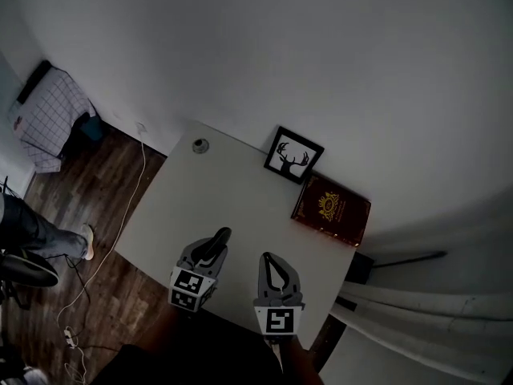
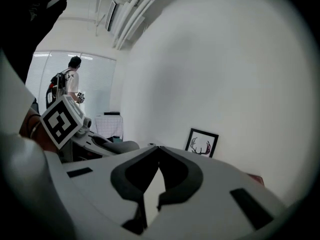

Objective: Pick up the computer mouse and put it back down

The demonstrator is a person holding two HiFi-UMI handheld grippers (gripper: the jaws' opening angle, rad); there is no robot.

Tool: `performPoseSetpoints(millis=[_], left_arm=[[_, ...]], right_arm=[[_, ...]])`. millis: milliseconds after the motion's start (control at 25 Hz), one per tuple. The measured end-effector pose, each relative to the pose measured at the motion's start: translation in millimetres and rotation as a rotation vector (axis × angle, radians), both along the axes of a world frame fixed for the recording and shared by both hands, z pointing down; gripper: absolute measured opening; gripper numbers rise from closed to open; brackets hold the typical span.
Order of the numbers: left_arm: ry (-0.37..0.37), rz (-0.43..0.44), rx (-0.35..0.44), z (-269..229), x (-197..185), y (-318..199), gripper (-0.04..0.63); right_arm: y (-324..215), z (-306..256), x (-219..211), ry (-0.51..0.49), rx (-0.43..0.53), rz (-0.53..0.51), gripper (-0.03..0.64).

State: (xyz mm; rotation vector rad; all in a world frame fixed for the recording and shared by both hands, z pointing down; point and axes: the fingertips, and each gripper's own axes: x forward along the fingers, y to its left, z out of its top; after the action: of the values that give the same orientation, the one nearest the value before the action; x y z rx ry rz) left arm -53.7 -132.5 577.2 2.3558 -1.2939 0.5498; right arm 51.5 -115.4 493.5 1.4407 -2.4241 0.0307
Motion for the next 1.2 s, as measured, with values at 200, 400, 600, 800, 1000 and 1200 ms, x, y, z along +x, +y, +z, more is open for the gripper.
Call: performPoseSetpoints(millis=[200,400,600,800,1000,1200], left_arm=[[-0.003,0.076,-0.028,19.4,6.7,-31.5,0.130],[-0.009,0.144,-0.064,42.6,16.5,-51.5,0.130],[-0.008,0.205,-0.088,64.5,32.2,-71.4,0.130],[-0.003,0.263,-0.093,86.2,54.0,-97.1,0.132],[-0.008,0.302,-0.100,100.2,74.6,-119.2,0.130],[-0.023,0.334,-0.116,114.3,83.8,-130.7,0.130]], right_arm=[[-21.7,5.8,-7.4,-0.002,-0.027,0.035,0.021],[-33.0,14.2,-12.5,0.019,-0.043,0.048,0.021],[-37.3,20.8,-13.3,0.033,-0.070,0.066,0.021],[-40.5,29.6,-6.7,0.054,-0.099,0.089,0.021],[-41.4,35.9,0.4,0.081,-0.118,0.113,0.021],[-44.9,42.6,6.2,0.088,-0.146,0.134,0.021]])
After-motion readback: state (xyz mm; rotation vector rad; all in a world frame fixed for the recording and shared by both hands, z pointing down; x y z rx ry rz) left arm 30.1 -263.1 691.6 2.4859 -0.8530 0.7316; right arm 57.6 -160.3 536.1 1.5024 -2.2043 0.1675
